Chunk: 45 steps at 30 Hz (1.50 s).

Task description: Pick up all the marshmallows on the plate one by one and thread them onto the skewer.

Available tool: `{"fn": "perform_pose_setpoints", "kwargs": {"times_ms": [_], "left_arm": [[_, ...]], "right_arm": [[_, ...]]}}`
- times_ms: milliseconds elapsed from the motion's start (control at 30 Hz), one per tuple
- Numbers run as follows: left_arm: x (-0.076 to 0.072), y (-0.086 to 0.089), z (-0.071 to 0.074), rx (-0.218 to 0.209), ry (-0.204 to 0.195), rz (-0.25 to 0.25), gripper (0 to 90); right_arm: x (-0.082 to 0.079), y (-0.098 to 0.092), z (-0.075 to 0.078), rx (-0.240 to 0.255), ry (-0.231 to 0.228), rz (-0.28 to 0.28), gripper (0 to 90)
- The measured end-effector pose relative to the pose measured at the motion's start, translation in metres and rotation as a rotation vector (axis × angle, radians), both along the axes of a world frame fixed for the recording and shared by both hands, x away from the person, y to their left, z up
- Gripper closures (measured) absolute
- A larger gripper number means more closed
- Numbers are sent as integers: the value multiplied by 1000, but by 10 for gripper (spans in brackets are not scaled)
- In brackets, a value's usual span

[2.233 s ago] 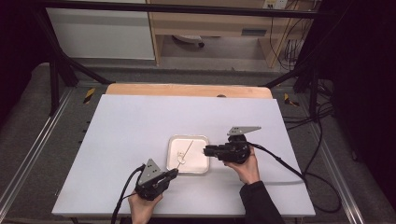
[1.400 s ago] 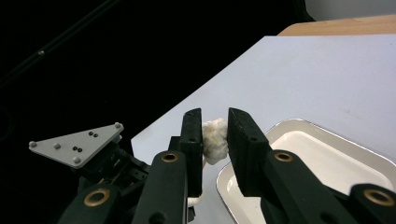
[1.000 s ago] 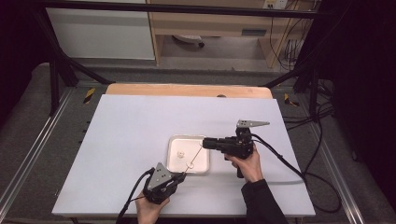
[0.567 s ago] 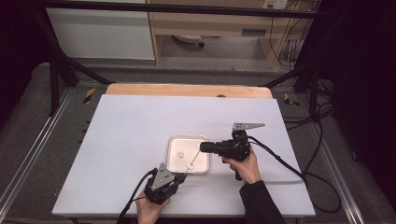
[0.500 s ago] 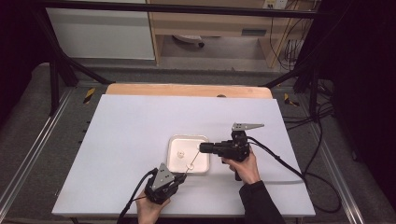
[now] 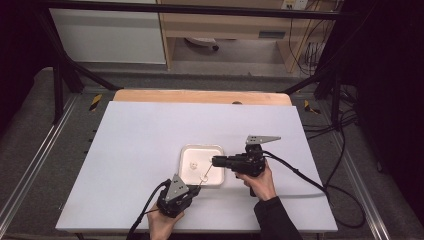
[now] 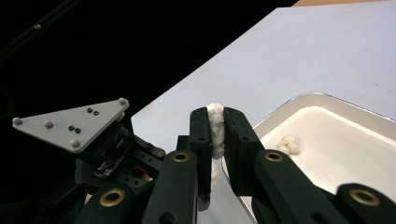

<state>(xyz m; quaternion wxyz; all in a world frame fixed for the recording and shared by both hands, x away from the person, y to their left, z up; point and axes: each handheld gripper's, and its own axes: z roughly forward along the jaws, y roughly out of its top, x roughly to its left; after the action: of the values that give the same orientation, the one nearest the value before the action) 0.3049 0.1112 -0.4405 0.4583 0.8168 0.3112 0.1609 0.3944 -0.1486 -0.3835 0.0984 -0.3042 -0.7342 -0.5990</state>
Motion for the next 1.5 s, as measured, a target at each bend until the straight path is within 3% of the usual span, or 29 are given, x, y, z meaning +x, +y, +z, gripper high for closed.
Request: {"fn": "perform_pose_setpoints", "kwargs": {"times_ms": [200, 533, 1233, 1300, 1333, 1367, 1433, 1500], "left_arm": [[1, -3, 0, -7, 4, -4, 887], [0, -1, 2, -12, -15, 11, 888], [1, -4, 0, -19, -11, 5, 887], [1, -3, 1, -35, -9, 0, 887], [0, -3, 2, -63, -22, -7, 887], [0, -3, 4, -77, -22, -8, 887], [-2, -6, 9, -54, -40, 3, 887], [-1, -5, 9, -71, -32, -4, 886]], "right_arm": [[-3, -1, 0, -12, -39, -12, 830], [-7, -1, 0, -18, -62, -12, 831], [-12, -2, -12, 16, -65, -32, 829], [-13, -1, -14, 14, -63, -32, 829], [-13, 0, -15, 13, -53, -23, 828], [-13, 3, -18, -18, -29, 0, 826], [-15, 8, -24, -36, -26, 16, 822], [-16, 9, -24, -22, -37, 16, 820]]}}
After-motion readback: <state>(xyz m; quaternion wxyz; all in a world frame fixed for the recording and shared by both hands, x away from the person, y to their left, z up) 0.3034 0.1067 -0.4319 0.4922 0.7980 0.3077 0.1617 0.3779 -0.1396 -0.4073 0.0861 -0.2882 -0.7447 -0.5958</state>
